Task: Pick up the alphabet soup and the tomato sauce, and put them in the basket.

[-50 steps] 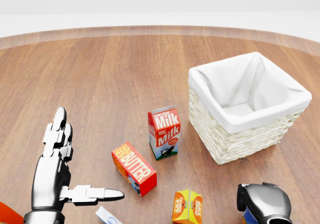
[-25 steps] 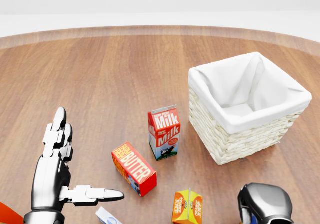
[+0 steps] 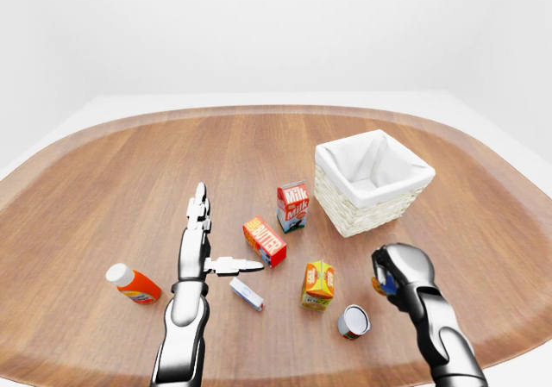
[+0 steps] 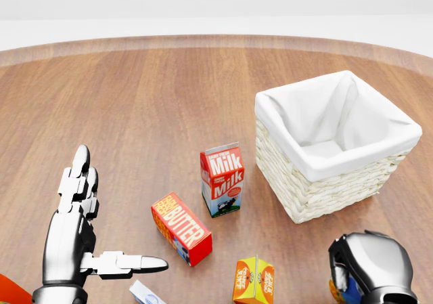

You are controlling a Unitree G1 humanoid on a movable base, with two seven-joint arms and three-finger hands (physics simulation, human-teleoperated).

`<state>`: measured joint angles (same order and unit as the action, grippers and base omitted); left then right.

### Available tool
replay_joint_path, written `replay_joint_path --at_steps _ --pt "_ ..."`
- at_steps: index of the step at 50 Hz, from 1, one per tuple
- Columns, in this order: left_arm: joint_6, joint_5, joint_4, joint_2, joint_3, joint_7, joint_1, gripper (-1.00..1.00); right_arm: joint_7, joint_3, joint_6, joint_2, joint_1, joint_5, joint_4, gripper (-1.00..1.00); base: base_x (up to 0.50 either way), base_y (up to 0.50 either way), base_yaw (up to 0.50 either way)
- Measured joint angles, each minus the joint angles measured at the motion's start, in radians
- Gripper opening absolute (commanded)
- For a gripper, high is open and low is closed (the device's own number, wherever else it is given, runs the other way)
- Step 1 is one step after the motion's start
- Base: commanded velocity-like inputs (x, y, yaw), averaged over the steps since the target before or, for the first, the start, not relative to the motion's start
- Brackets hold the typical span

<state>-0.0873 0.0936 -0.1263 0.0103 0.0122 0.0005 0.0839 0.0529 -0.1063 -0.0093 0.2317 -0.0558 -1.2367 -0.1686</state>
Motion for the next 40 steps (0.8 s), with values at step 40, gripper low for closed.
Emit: replay_joint_path --at_steps 40 --pt "0.0 0.0 0.0 0.0 0.0 0.0 0.0 1.0 -0.184 -0.077 -0.078 -0.055 -0.096 0.115 0.188 -1.0 0.0 0.0 0.0"
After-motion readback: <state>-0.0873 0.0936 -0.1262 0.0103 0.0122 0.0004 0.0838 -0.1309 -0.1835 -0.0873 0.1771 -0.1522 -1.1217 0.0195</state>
